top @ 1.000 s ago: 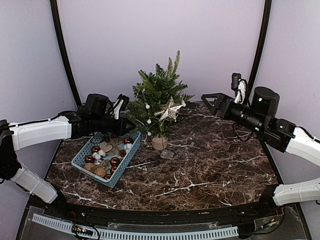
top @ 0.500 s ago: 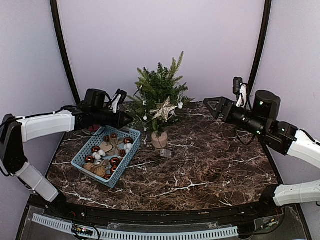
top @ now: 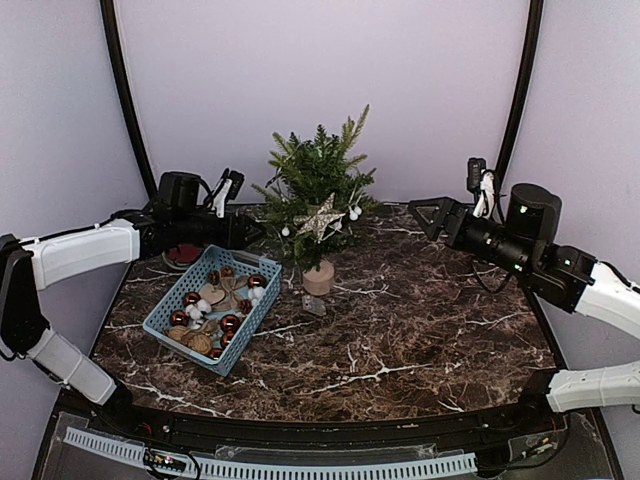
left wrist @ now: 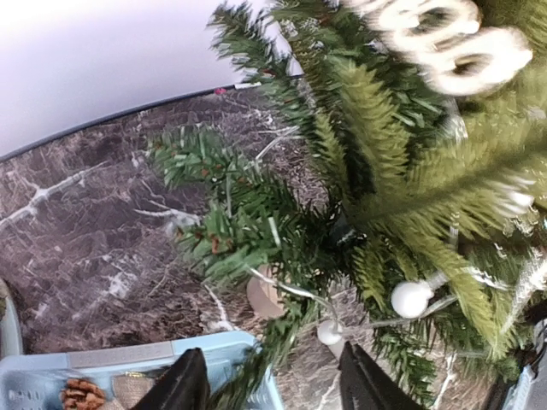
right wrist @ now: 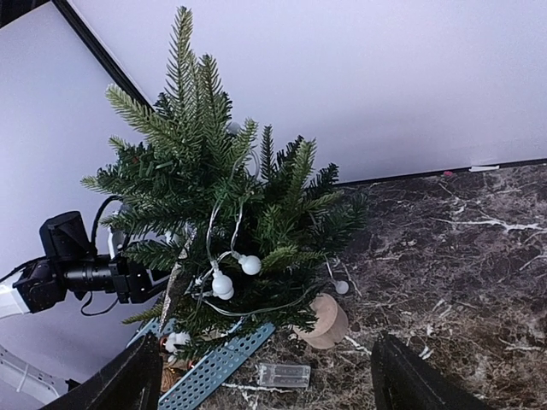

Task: Decorate the small christmas tree
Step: Move the Christmas tree to the center of the board, then pick up the ornament heart from the bin.

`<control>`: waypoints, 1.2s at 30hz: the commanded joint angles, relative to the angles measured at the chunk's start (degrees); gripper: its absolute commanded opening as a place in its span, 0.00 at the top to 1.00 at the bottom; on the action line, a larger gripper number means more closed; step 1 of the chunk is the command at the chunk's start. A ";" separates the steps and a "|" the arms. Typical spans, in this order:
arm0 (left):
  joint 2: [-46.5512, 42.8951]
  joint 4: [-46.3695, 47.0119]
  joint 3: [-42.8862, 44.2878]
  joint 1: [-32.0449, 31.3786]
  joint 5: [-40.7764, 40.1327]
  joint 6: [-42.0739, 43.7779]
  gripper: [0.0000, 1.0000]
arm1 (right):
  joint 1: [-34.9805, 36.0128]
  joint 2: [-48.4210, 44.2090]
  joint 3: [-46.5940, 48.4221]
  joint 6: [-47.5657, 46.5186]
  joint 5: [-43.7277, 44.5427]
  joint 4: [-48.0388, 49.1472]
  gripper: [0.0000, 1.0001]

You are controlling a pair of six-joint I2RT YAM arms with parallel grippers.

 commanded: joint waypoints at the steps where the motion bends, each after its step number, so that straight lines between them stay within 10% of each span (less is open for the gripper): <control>1: -7.54 0.09 -2.97 0.33 -2.00 -1.30 0.38 | -0.20 -1.13 0.17 -0.81 0.19 1.72 0.14; 14: -23.77 -18.02 -17.24 0.33 -18.11 -12.61 0.35 | -0.20 -3.78 -1.91 0.04 0.90 0.85 0.14; 36: 3.00 -19.59 -6.24 0.33 -33.04 -1.02 0.67 | -0.20 -7.64 -6.15 1.11 1.29 1.11 0.14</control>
